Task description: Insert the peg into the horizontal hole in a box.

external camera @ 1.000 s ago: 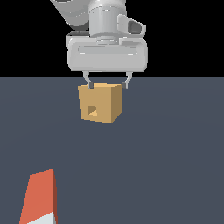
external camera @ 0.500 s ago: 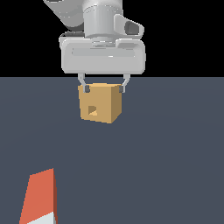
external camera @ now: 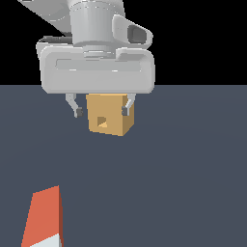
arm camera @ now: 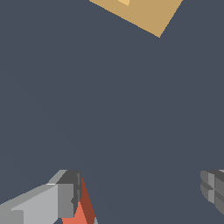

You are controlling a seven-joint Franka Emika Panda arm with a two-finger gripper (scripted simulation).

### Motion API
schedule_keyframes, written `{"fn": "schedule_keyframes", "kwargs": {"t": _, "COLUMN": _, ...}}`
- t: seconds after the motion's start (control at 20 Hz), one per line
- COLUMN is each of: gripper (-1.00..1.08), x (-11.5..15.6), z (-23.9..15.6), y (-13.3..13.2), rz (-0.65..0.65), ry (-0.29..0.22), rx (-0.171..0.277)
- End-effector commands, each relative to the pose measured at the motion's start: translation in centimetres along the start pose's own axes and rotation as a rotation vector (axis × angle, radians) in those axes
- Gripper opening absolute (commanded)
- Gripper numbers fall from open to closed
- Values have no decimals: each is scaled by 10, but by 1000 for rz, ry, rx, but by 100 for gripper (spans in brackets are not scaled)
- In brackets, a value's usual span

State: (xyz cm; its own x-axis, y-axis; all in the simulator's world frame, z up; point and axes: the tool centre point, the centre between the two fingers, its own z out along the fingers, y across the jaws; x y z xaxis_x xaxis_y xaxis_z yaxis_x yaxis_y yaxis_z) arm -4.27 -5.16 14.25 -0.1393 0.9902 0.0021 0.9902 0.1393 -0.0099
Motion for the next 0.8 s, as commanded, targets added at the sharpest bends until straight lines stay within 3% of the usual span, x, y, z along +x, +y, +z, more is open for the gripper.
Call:
{"fn": "schedule_keyframes", "kwargs": {"t": 0.0, "gripper": 100, "x": -18, "z": 7, "y": -9, "rz": -30, "ry": -1, "rx": -1}}
{"fn": "schedule_keyframes", "kwargs": {"t": 0.75, "gripper": 100, "x": -127, "z": 48, "y": -46, "rz": -209, "ry": -3, "rx": -6}}
